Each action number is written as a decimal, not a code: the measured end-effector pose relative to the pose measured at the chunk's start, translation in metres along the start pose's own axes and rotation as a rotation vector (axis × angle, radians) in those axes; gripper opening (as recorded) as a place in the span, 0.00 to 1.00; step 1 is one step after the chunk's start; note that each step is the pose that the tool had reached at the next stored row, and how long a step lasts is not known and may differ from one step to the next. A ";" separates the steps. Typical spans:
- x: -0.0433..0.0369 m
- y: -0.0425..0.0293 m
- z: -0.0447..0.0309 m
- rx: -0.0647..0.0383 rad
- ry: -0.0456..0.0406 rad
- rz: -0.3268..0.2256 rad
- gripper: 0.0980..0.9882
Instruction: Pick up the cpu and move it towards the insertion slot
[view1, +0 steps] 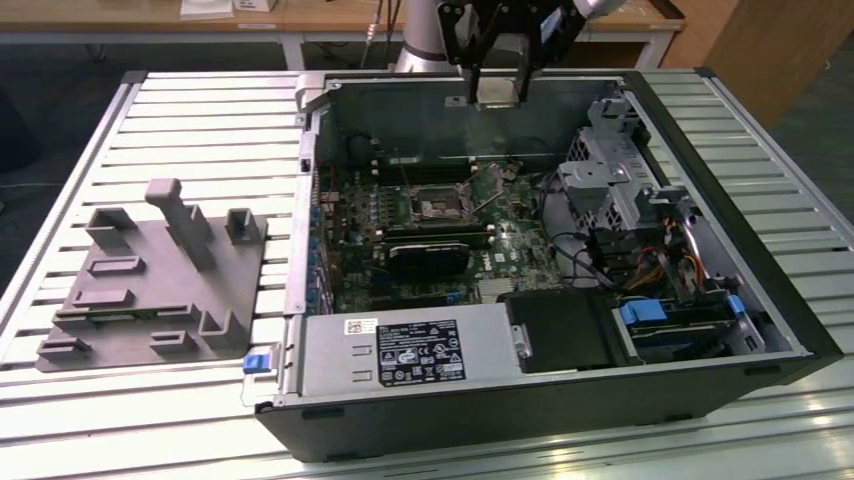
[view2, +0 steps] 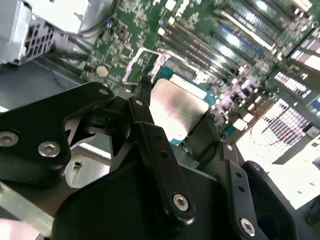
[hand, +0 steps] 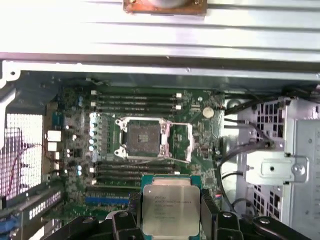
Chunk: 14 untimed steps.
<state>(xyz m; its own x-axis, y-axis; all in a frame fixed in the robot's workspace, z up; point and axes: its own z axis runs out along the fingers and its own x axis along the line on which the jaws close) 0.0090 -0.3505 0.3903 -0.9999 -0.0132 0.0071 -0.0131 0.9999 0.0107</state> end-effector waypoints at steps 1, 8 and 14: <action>0.0025 0.0021 0.0009 0.000 0.0000 0.000 0.50; 0.0201 0.0102 0.0059 0.001 -0.0014 -0.002 0.50; 0.0351 0.0104 0.0071 0.001 -0.0376 -0.002 0.50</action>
<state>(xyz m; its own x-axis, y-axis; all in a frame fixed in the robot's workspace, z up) -0.0263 -0.3405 0.3835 -0.9994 -0.0153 -0.0305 -0.0156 0.9998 0.0094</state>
